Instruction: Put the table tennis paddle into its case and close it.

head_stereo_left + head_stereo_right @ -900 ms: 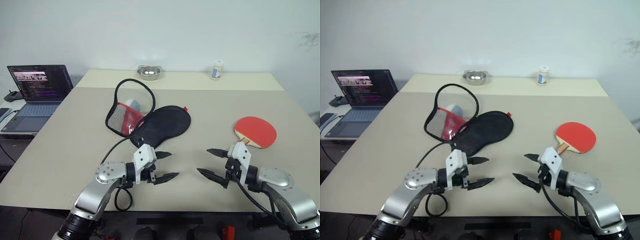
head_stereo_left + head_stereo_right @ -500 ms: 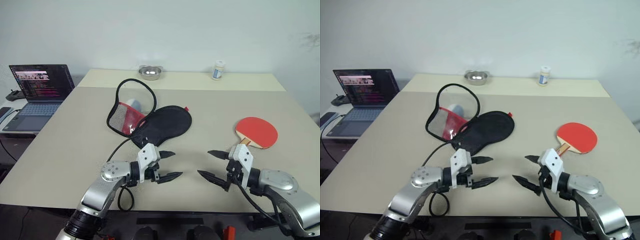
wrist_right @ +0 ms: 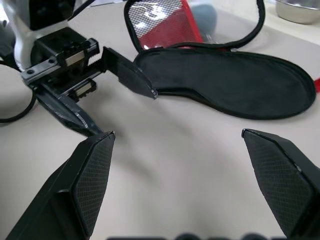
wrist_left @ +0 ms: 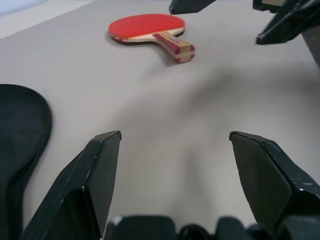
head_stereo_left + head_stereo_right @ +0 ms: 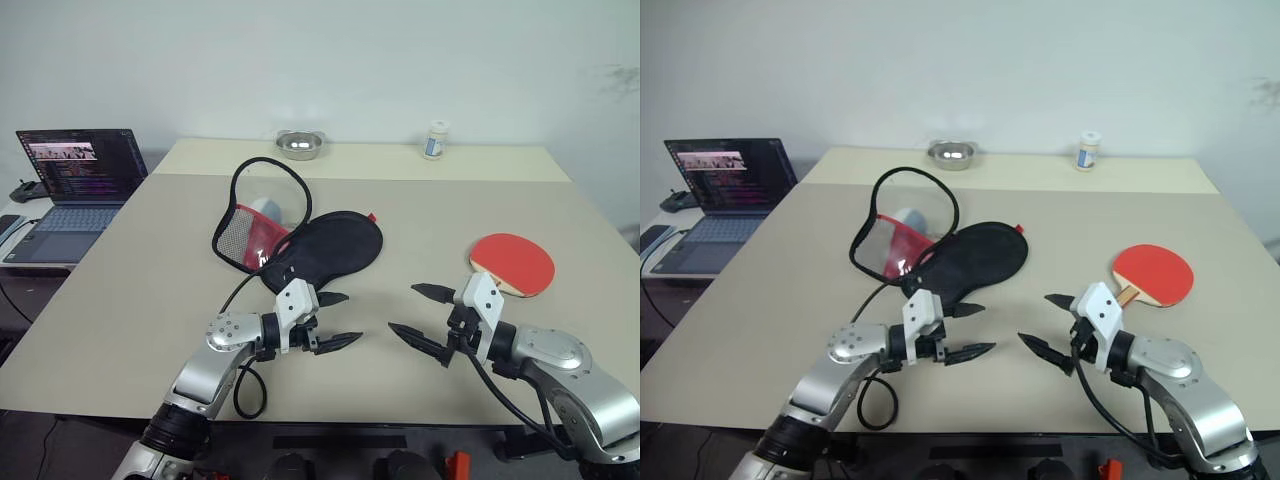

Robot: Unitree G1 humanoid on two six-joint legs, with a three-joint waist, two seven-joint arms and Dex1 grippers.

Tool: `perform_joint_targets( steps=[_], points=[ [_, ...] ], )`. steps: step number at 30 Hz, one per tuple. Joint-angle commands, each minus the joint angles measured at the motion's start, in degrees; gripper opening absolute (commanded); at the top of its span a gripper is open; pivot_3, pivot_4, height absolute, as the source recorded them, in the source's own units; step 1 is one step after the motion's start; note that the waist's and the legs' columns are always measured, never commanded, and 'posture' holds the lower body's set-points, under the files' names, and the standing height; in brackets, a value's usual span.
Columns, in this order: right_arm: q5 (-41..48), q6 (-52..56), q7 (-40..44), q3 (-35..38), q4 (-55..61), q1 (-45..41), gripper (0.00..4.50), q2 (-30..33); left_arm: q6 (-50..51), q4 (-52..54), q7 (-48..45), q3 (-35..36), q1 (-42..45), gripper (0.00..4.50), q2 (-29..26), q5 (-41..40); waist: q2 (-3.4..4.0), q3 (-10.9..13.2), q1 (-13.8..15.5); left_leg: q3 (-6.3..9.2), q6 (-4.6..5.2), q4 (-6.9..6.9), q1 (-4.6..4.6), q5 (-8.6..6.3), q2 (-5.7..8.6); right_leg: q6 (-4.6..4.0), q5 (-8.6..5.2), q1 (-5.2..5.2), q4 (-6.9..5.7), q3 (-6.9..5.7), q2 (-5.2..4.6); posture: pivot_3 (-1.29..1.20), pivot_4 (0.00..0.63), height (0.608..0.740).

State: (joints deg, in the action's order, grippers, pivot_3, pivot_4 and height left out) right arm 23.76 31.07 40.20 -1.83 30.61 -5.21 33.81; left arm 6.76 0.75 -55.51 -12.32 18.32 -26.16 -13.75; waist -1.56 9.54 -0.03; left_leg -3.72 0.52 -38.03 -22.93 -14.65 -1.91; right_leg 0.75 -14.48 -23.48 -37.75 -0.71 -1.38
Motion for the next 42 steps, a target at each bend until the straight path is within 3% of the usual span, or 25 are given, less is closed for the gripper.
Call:
perform_joint_targets(
  steps=[1, 8, 14, 23, 34, 42],
  points=[
    [0.4, -1.1, -0.2, 0.6, 1.2, -1.1, 4.47, -0.3, -2.3, -1.7, -0.3, 1.7, 1.2, 3.8, -0.8, 0.5, 0.0, 0.0, 0.0, -0.01, 0.0, 0.0, 0.0, 0.0, 0.02, 0.0, 0.0, 0.0, 0.0, 0.0, 0.0, 0.0, 0.15, 0.74],
    [1.0, -0.7, -0.3, 1.7, 2.3, -0.8, 4.47, -0.2, -7.3, -15.4, -0.9, 3.1, 9.6, 3.8, -2.6, 3.9, -0.06, 0.0, 0.1, 0.04, 0.0, -0.02, 0.01, 0.0, 0.0, 0.0, 0.01, 0.0, -0.03, -0.04, 0.01, 0.0, 0.15, 0.74],
    [12.6, 10.4, -2.5, 7.4, 10.5, -5.1, 4.47, 2.3, -12.2, -25.5, -2.8, 2.8, 14.9, 3.8, -3.2, 6.1, -0.14, 0.1, 0.0, -0.01, 0.0, 0.0, -0.05, 0.0, 0.01, 0.0, 0.01, -0.03, 0.01, -0.02, 0.0, 0.0, 0.15, 0.74],
    [17.7, 19.7, -6.1, 10.4, 14.5, -12.8, 4.47, 10.0, -8.2, -28.1, -3.3, 2.7, 18.0, 3.8, -2.6, 7.0, -0.32, 0.2, 0.0, 0.01, 0.0, 0.0, -0.07, 0.0, -0.02, -0.05, 0.03, -0.04, 0.01, -0.04, -0.08, 0.0, 0.15, 0.74],
    [15.5, 16.0, -5.0, 10.9, 14.6, -8.8, 4.47, 12.4, -3.2, -33.6, -3.9, 3.5, 20.2, 3.8, -2.8, 7.7, -0.38, 0.2, 0.0, 0.01, 0.0, 0.01, -0.1, 0.0, -0.01, 0.0, 0.01, -0.05, 0.05, -0.05, -0.08, 0.0, 0.15, 0.74],
    [15.3, 14.6, -5.2, 11.2, 14.3, -7.6, 4.5, 12.6, -3.3, -36.5, -4.8, 4.8, 19.0, 1.15, -3.1, 7.8, -0.38, 0.2, -0.1, 0.0, 0.0, 0.0, -0.07, 0.0, -0.03, 0.0, 0.01, -0.05, 0.0, -0.05, -0.07, 0.0, 0.15, 0.74]
  ],
)
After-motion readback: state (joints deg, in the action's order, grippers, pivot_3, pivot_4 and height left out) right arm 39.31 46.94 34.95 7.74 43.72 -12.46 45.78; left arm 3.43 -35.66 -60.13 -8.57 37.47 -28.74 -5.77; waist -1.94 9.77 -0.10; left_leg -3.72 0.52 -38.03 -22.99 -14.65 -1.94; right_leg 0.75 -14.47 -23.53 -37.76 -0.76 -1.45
